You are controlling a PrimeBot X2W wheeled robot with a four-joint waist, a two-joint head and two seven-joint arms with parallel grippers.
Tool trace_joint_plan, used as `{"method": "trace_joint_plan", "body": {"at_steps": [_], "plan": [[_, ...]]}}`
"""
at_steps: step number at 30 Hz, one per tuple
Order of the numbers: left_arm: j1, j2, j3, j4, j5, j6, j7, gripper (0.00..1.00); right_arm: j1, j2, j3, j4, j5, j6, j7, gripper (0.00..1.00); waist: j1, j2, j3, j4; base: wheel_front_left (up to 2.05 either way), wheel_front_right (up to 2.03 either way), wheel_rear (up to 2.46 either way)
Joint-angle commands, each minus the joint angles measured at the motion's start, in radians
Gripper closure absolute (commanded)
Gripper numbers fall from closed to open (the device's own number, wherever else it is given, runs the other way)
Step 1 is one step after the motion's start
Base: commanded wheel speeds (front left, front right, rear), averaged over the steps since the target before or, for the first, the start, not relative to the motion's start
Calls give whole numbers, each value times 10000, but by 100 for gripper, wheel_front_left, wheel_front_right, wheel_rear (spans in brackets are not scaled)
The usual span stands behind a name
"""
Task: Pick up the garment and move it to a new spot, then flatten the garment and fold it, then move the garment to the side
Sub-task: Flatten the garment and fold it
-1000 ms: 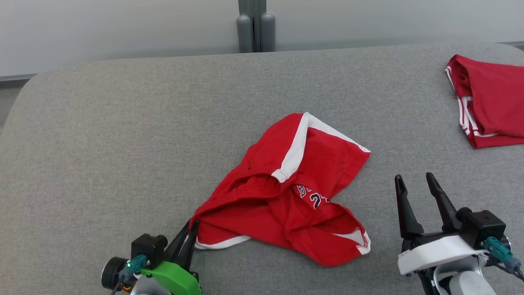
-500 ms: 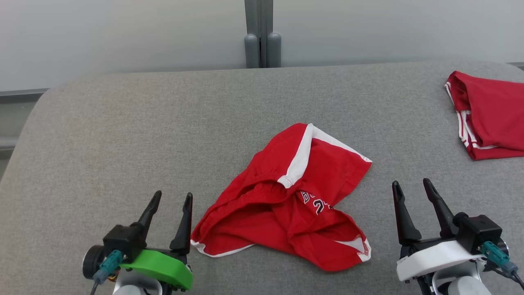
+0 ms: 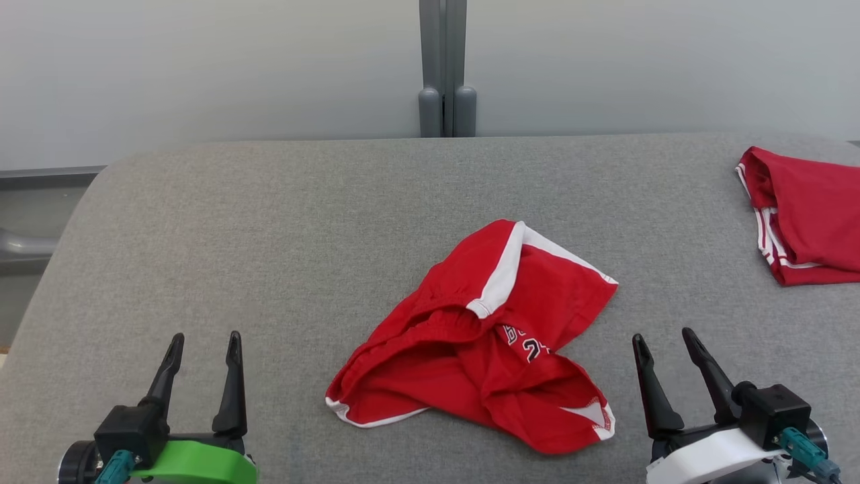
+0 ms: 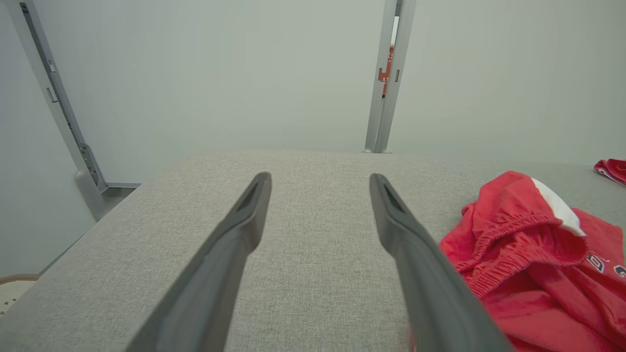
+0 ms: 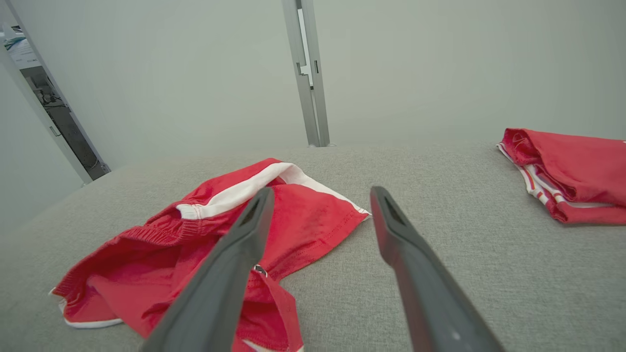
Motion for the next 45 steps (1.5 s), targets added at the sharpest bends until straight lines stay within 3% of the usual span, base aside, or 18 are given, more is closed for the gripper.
{"method": "trace_joint_plan", "body": {"at_steps": [1, 6, 12, 21, 30, 31, 32, 33, 37, 45], "plan": [[164, 11, 113, -65, 80, -54, 0, 0, 127, -59, 38, -38, 39, -16, -26, 0, 0, 0, -21, 27, 0, 0, 0], [269, -92, 319, -66, 259, -166, 0, 0, 101, -111, 500, 104, 174, -15, -28, 0, 0, 0, -23, 80, 0, 0, 0], [185, -289, 303, 13, 400, -240, 0, 0, -279, -270, 1931, 740, 324, -16, -28, 0, 0, 0, 18, 201, 0, 0, 0], [47, -485, 260, 118, 513, -319, 0, 0, -1193, -317, 4101, 2708, 205, -16, 18, 0, 0, 0, 201, 514, 0, 0, 0], [-278, -621, 181, 237, 530, -350, 0, 0, -2728, 146, 4776, 4869, 223, -17, -14, 0, 0, 0, 574, 885, 0, 0, 0], [-310, -640, 153, 254, 539, -353, 0, 0, -2904, 203, 4831, 5143, 204, -17, -19, 6, 0, 0, 617, 940, 0, 0, 0], [-347, -657, 136, 263, 535, -356, 0, 0, -3056, 262, 4796, 5250, 294, -17, -22, 59, 0, 0, 643, 980, 0, 0, 0], [-384, -668, 119, 267, 541, -358, 0, 0, -3216, 323, 4737, 5304, 363, -17, -25, 100, 0, 0, 670, 1028, 0, 0, 0], [-357, -707, 165, 241, 547, -360, 0, 0, -3329, 370, 4315, 5070, 468, -17, -24, 100, 0, 0, 721, 1088, 0, 0, 0], [-361, -757, 204, 309, 559, -368, 0, 0, -3546, -215, 2568, 3899, 960, -17, -25, 100, 0, 0, 791, 938, 0, 0, 0]]}}
